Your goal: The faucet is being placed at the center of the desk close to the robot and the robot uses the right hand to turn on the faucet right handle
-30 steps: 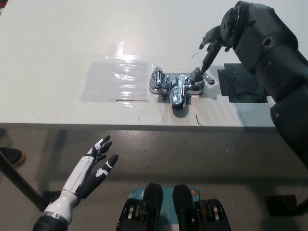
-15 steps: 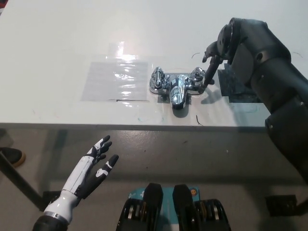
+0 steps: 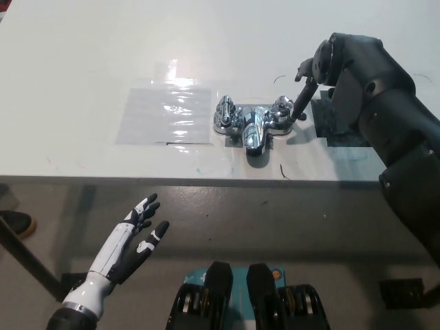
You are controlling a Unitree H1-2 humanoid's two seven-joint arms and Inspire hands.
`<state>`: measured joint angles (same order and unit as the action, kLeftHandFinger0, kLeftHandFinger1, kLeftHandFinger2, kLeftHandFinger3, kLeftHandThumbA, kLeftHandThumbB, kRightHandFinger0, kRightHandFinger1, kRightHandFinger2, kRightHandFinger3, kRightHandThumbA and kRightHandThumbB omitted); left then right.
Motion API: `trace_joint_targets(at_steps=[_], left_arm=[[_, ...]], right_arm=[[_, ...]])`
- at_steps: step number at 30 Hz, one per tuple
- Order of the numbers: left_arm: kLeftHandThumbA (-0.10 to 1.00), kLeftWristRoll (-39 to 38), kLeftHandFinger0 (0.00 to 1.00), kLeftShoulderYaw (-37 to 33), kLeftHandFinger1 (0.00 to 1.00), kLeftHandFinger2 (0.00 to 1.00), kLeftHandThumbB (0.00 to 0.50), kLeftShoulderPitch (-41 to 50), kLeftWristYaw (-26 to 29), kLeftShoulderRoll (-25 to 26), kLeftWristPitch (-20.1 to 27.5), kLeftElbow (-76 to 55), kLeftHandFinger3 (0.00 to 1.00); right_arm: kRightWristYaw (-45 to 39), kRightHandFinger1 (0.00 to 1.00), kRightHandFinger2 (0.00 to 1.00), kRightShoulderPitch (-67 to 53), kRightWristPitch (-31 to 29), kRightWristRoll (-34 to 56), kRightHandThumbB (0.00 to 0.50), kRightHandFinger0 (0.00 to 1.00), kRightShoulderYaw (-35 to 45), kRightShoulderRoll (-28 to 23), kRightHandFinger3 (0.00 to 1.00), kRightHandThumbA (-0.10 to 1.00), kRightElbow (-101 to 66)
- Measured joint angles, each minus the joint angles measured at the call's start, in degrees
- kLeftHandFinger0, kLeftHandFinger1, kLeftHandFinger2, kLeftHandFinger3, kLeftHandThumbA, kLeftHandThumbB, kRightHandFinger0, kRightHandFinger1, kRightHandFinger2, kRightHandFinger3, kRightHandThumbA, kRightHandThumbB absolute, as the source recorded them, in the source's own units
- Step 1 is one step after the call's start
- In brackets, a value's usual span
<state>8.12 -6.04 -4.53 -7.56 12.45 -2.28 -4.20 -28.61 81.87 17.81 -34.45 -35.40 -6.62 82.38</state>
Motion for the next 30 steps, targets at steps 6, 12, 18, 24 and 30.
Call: trace_joint_targets(at_steps=[6, 12, 18, 24, 30], left_arm=[[0.86, 0.1, 1.0, -0.1, 1.0, 1.0, 0.402, 0.0, 0.0, 0.0, 0.0, 0.0, 1.0], [0.86, 0.2, 1.0, -0.1, 1.0, 1.0, 0.413, 0.0, 0.0, 0.0, 0.0, 0.0, 1.0], [0.87, 0.2, 1.0, -0.1, 1.0, 1.0, 0.416, 0.0, 0.0, 0.0, 0.0, 0.0, 1.0], [0.87, 0.2, 1.0, -0.1, 1.0, 1.0, 0.412, -0.1, 0.0, 0.2, -0.1, -0.1, 1.0], [0.86, 0.2, 1.0, 0.0, 1.0, 1.0, 0.407, -0.1, 0.0, 0.3, -0.1, -0.2, 1.0]], right_arm=[[3.9, 1.0, 1.0, -0.6, 0.0, -0.4, 0.411, 1.0, -0.8, 0.5, 1.0, 1.0, 0.0], [3.3, 1.0, 1.0, -0.6, 0.0, -1.4, 0.444, 1.0, -3.4, 0.6, 1.0, 1.0, 0.1], [-1.4, 1.0, 1.0, 0.0, -0.9, -2.7, 0.469, 1.0, -8.1, 0.5, 1.0, 0.85, 0.3], [-4.9, 1.0, 1.0, 0.4, -1.9, -4.3, 0.5, 1.0, -11.9, 0.4, 1.0, 0.82, 0.4], [-7.9, 1.0, 1.0, 0.7, -3.6, -5.4, 0.5, 1.0, -14.3, -0.6, 1.0, 0.91, 0.4]])
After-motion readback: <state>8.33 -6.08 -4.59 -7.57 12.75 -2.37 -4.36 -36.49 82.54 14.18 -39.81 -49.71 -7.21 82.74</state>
